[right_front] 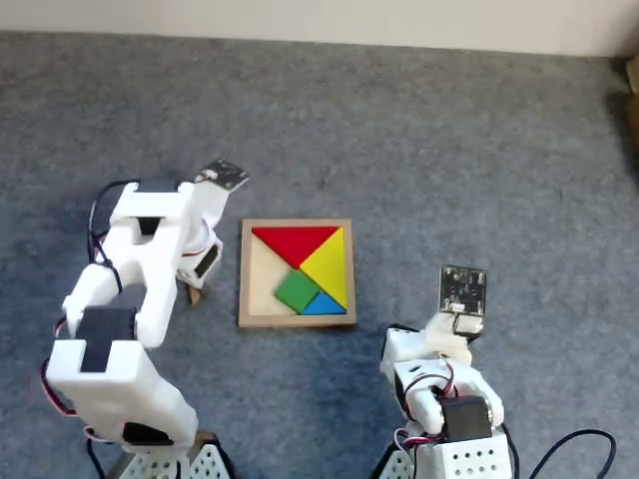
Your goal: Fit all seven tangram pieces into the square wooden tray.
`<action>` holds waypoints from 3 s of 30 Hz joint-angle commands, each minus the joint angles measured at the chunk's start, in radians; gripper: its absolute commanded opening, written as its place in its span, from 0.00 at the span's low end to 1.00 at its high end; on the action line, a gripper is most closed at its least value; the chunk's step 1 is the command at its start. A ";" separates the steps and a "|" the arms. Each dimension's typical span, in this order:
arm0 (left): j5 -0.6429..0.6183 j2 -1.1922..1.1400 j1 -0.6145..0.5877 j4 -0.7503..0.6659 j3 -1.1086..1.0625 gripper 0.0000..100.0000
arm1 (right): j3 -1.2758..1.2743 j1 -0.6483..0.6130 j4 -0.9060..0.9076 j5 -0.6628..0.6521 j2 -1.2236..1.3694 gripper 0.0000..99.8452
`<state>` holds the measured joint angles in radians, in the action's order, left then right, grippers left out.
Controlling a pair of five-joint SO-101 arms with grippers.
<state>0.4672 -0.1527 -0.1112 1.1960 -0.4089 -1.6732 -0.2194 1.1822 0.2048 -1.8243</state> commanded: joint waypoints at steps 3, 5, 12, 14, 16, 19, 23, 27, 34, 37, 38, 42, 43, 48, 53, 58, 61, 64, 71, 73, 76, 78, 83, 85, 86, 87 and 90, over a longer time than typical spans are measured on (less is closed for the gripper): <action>0.210 0.185 0.056 0.025 0.021 0.02 | -0.114 0.010 0.004 -0.014 -0.021 0.01; 0.310 0.217 0.077 0.025 0.021 0.02 | -0.114 0.010 0.004 -0.014 -0.021 0.01; 0.511 0.226 0.242 0.021 0.025 0.02 | -0.114 0.010 0.004 -0.014 -0.021 0.01; 0.560 0.226 0.288 0.018 0.028 0.02 | -0.114 0.010 0.004 -0.014 -0.021 0.01; 0.595 0.225 0.332 0.017 0.028 0.02 | -0.114 0.010 0.004 -0.014 -0.021 0.01; 0.624 0.225 0.383 0.015 0.028 0.02 | -0.114 0.010 0.004 -0.014 -0.021 0.01; 0.631 0.222 0.423 0.015 0.028 0.03 | -0.114 0.010 0.004 -0.014 -0.021 0.01; 0.621 0.162 0.438 0.015 0.031 0.13 | -0.114 0.010 0.004 -0.014 -0.021 0.01; 0.529 0.045 0.430 -0.026 0.128 0.17 | -0.114 0.010 0.004 -0.014 -0.021 0.01; 0.485 0.054 0.430 0.005 0.160 0.20 | -0.114 0.010 0.004 -0.015 -0.021 0.01; 0.480 0.061 0.433 0.023 0.166 0.20 | -0.114 0.010 0.004 -0.015 -0.021 0.01; 0.474 0.077 0.438 0.055 0.177 0.22 | -0.114 0.010 0.004 -0.015 -0.021 0.01; 0.474 0.081 0.432 0.054 0.177 0.22 | -0.114 0.010 0.004 -0.015 -0.021 0.01; 0.474 0.082 0.380 0.058 0.177 0.22 | -0.114 0.010 0.004 -0.015 -0.021 0.01; 0.448 0.082 0.314 0.057 0.171 0.19 | -0.114 0.010 0.004 -0.015 -0.021 0.01; 0.368 0.073 0.305 0.058 0.166 0.16 | -0.114 0.010 0.004 -0.015 -0.021 0.01; 0.316 0.070 0.305 0.054 0.157 0.16 | -0.114 0.010 0.004 -0.015 -0.021 0.01; 0.304 0.071 0.309 0.051 0.105 0.16 | -0.114 0.010 0.004 -0.015 -0.021 0.01; 0.299 0.071 0.280 -0.086 -0.016 0.16 | -0.114 0.010 0.004 -0.015 -0.021 0.01; 0.299 0.071 0.265 -0.129 -0.039 0.16 | -0.114 0.010 0.004 -0.015 -0.021 0.01; 0.298 0.071 0.239 -0.181 -0.059 0.16 | -0.114 0.010 0.004 -0.015 -0.021 0.01; 0.298 0.070 0.223 -0.203 -0.061 0.16 | -0.114 0.010 0.004 -0.015 -0.021 0.01; 0.298 0.070 0.208 -0.244 -0.061 0.16 | -0.114 0.012 0.004 -0.015 -0.021 0.01; 0.296 0.070 0.209 -0.256 -0.061 0.16 | -0.114 0.021 0.004 -0.015 -0.021 0.01; 0.292 0.070 0.209 -0.267 -0.061 0.16 | -0.114 0.022 0.002 -0.015 -0.021 0.01; 0.264 0.070 0.209 -0.284 -0.059 0.16 | -0.114 0.022 0.002 -0.015 -0.021 0.01; 0.173 0.070 0.208 -0.350 -0.053 0.16 | -0.114 0.022 0.002 -0.015 -0.021 0.01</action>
<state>0.7035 -0.1158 0.1112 0.8999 -0.4718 -1.6732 -0.2087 1.1822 0.1987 -1.8243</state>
